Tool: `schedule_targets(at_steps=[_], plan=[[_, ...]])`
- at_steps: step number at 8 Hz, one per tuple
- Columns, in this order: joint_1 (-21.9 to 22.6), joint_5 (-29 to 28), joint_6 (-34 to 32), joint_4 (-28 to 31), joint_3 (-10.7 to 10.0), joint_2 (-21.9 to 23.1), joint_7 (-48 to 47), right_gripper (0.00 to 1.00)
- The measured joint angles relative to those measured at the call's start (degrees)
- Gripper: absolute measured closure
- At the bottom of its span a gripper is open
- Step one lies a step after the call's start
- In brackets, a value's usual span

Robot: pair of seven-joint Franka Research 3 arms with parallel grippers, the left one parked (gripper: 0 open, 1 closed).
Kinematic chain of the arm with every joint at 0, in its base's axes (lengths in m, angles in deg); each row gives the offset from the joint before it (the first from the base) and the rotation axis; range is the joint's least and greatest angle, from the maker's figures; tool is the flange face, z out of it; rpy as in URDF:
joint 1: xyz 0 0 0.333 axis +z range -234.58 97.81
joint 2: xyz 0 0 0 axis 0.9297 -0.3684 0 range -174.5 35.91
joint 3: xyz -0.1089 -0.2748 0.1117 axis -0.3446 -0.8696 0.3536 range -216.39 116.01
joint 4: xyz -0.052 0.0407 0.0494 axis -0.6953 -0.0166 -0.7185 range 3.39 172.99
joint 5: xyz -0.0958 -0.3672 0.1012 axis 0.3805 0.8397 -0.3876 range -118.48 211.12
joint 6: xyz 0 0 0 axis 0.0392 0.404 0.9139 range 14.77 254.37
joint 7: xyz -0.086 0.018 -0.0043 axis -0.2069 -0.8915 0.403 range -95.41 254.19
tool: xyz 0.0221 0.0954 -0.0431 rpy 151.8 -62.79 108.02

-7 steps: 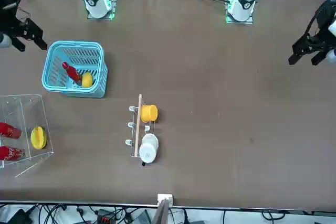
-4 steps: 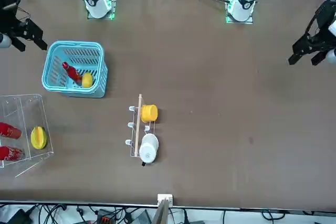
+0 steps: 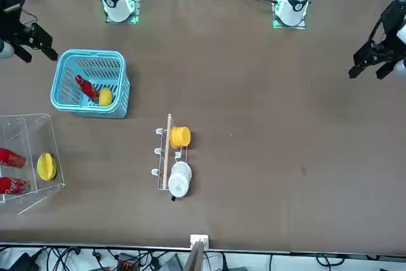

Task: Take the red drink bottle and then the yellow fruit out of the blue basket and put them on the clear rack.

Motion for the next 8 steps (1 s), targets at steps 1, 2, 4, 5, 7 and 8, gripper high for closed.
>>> schedule_targets(at_steps=[1, 2, 4, 5, 7, 8], plan=[[-0.13, 0.00, 0.78, 1.02, -0.26, 0.01, 0.00, 0.00], [-0.25, 0.00, 2.23, 2.63, -0.47, 0.03, 0.00, 0.00], [-1.16, 0.01, 4.77, 6.73, -0.93, 0.09, 0.14, 0.00], [-1.95, 0.02, 6.39, 9.08, -1.07, 0.34, 0.46, 0.00], [-3.76, 0.07, 11.51, 15.22, -1.24, 1.31, 1.24, 0.00], [-4.64, 0.08, 15.34, 19.09, -1.27, 1.78, 2.02, 0.00]])
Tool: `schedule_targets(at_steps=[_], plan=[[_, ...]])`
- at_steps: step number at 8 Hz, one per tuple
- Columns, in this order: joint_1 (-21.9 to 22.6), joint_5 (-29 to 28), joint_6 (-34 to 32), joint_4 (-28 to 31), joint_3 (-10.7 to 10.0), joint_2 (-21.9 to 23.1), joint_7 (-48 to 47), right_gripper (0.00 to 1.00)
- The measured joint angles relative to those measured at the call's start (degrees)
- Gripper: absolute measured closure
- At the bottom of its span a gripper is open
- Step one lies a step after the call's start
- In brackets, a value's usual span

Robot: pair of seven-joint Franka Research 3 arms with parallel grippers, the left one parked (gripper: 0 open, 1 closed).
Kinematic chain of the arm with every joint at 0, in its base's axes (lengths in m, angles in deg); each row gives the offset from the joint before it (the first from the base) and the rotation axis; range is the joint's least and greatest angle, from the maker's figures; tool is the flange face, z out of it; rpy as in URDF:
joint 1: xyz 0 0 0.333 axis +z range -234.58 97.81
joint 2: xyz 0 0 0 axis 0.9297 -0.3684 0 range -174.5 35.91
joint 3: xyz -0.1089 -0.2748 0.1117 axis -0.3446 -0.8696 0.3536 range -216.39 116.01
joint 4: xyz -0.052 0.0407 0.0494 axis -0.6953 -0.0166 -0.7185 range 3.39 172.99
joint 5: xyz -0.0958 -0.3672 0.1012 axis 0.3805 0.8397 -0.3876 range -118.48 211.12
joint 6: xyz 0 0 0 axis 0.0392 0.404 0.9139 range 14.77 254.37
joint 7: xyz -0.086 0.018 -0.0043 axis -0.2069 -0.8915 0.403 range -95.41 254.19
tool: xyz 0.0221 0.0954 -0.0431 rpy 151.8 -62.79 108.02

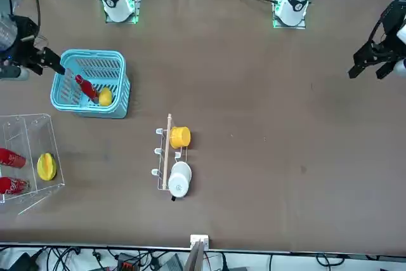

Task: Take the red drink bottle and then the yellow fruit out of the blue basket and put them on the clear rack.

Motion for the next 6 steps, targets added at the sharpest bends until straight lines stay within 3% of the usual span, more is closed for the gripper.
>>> schedule_targets(at_steps=[3, 6], plan=[[-2.17, 0.02, 9.74, 11.17, -0.03, 0.46, 3.20, 0.00], [-3.68, 0.02, 13.00, 16.60, -0.03, 0.91, 5.54, 0.00]])
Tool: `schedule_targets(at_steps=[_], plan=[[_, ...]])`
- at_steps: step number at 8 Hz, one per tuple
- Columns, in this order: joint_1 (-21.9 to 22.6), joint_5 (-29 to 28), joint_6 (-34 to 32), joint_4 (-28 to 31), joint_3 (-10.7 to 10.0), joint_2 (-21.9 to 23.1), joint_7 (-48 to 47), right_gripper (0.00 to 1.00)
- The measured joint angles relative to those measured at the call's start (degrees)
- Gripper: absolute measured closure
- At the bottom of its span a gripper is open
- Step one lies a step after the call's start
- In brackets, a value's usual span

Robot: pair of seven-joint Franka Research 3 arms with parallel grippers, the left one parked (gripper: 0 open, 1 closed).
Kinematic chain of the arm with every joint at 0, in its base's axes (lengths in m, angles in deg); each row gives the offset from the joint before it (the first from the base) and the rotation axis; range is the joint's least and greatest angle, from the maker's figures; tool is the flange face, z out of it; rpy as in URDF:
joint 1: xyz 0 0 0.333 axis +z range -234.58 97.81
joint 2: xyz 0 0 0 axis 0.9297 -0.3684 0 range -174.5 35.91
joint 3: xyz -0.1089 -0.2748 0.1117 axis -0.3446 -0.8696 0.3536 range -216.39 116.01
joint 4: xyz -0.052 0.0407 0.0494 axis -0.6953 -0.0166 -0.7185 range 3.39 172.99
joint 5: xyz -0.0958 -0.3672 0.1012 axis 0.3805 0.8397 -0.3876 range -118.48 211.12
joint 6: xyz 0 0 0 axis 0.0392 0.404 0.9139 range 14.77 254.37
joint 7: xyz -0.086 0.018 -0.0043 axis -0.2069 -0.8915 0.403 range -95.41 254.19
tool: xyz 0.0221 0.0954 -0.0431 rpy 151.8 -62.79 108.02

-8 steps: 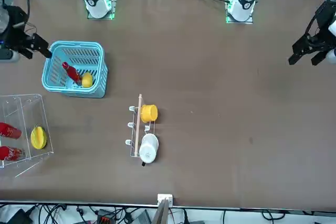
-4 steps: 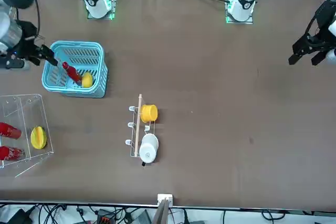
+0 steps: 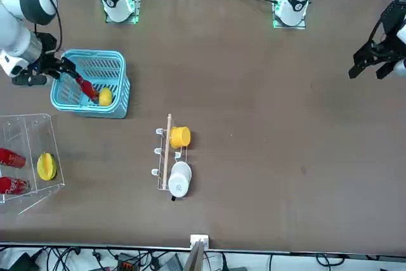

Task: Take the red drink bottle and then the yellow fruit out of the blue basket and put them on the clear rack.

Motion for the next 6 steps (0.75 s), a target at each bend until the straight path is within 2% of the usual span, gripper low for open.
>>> schedule_targets(at_steps=[3, 5, 6], plan=[[0.01, 0.00, 5.53, 4.68, 0.16, -0.17, 0.09, 0.04], [0.01, 0.00, 6.52, 5.60, 0.30, -0.54, 0.11, 0.06], [0.03, 0.00, 6.83, 5.59, 0.38, -0.77, 0.11, 0.13]])
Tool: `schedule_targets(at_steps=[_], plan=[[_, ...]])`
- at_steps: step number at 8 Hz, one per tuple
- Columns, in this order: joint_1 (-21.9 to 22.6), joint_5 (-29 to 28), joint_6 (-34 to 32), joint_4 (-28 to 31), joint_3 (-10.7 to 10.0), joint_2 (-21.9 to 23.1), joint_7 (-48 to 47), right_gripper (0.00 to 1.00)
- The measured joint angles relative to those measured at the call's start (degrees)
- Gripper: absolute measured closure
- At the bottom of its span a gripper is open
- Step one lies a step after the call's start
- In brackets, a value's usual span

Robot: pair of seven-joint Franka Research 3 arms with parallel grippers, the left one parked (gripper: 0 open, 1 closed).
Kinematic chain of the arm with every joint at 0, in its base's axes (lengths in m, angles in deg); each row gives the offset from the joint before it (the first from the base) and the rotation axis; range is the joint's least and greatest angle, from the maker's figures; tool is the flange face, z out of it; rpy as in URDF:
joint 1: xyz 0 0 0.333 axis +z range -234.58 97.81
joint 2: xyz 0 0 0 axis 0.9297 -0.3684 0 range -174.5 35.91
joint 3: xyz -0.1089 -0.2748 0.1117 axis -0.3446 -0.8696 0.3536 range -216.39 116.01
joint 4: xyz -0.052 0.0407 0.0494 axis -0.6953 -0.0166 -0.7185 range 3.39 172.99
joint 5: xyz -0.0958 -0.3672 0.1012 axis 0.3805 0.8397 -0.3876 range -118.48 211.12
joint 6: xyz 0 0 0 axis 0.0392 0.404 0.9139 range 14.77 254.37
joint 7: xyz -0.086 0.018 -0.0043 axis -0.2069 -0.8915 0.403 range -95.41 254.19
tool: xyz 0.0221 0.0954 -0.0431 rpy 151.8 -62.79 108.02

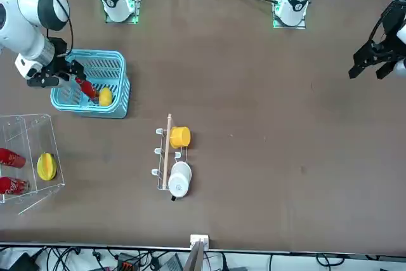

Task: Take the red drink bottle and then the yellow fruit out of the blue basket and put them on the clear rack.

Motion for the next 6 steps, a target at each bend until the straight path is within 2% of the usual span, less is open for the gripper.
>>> schedule_targets(at_steps=[1, 6], plan=[[0.03, 0.00, 0.57, 0.01, 0.15, -0.40, 0.00, 0.18], [0.04, 0.00, 2.38, 0.01, 0.36, -2.48, 0.00, 0.23]])
